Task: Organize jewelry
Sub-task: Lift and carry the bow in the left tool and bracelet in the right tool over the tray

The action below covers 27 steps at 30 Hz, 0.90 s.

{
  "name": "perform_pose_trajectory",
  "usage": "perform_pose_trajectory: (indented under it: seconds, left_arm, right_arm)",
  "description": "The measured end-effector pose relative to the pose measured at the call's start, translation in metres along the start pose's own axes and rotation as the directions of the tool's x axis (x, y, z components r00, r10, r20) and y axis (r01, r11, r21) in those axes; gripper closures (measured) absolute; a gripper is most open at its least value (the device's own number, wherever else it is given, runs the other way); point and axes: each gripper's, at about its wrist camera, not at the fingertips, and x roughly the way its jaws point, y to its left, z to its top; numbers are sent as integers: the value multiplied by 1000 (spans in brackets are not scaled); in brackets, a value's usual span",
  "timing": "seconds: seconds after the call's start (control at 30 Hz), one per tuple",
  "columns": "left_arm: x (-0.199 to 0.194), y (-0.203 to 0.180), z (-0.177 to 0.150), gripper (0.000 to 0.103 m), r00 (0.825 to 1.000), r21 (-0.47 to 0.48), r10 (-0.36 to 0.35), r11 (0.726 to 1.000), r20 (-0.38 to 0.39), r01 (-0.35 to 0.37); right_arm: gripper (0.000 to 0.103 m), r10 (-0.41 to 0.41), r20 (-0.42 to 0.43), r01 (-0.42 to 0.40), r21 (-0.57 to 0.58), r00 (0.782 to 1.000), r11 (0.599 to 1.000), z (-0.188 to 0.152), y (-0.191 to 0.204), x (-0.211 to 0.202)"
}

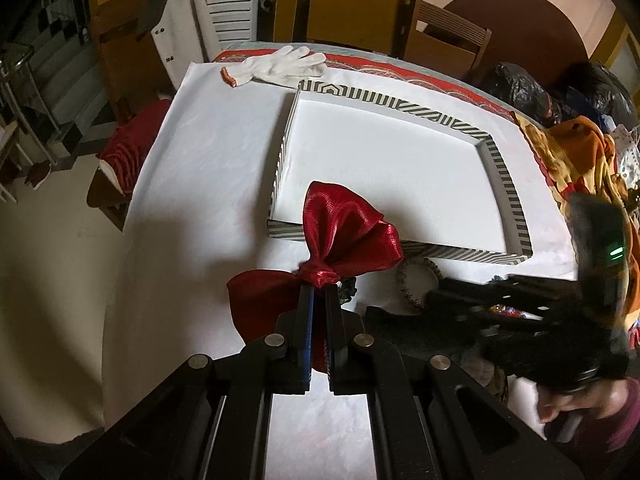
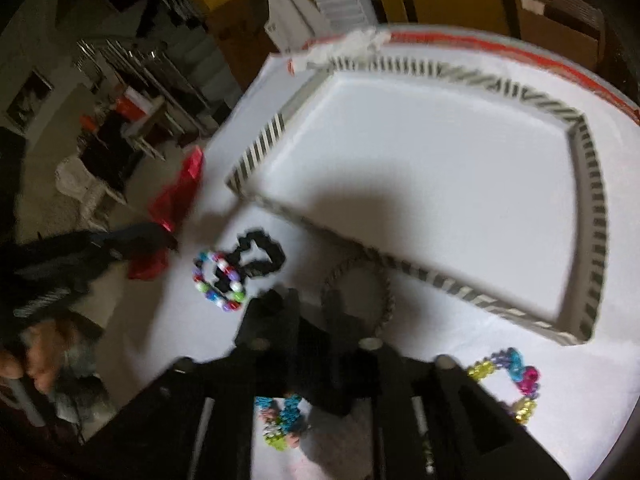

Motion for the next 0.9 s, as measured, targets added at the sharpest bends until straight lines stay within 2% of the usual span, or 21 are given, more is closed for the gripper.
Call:
perform_pose_trajectory:
  seconds: [0.13, 0.27, 0.3, 0.33, 0.37, 0.43, 0.53, 0.67, 0.8, 0.9]
  left_arm:
    - [3, 4, 0, 101, 1000, -10, 3, 1000, -8, -4]
    - [6, 5, 0, 101, 1000, -16, 6, 1000, -16, -7]
    - [6, 5, 0, 101, 1000, -21, 6, 1000, -17, -7]
    - [7, 6, 0, 101, 1000, -25, 5, 1000, -17, -6]
    - [7, 6, -1, 101, 1000, -29, 4, 1000, -17, -4]
    - [6, 6, -1, 101, 1000, -30, 3, 1000, -15, -3]
    - [4, 6, 0, 101, 1000, -27, 2, 1000, -8, -2]
    - [5, 2, 4, 101, 1000, -17, 2, 1000, -8, -2]
    - [6, -5, 11, 101, 1000, 1, -5, 1000, -3, 5]
    - [8, -11, 21, 101, 1000, 10, -7, 1000, 2, 7]
  right_arm:
    - [81, -82, -70, 79, -44, 994, 996, -1, 5, 34]
    - [81, -149, -76, 142, -92, 986, 986, 3, 13, 46]
    - [83, -164, -78, 156, -103, 983, 982, 4, 16, 46]
    - [97, -184, -76, 176, -106, 980, 979, 5, 17, 46]
    - [97, -189, -81, 180, -106, 979, 978, 5, 18, 46]
    - [97, -158, -82, 151, -89, 984, 985, 3, 15, 45]
    - [97, -53, -39, 52, -21, 998, 998, 2, 8, 18]
    - [97, 38, 33, -39, 30, 999, 999, 3, 4, -21]
    - [97, 73, 90, -78, 51, 993, 996, 8, 4, -48]
    - [97, 54, 125, -60, 45, 991, 997, 19, 3, -60]
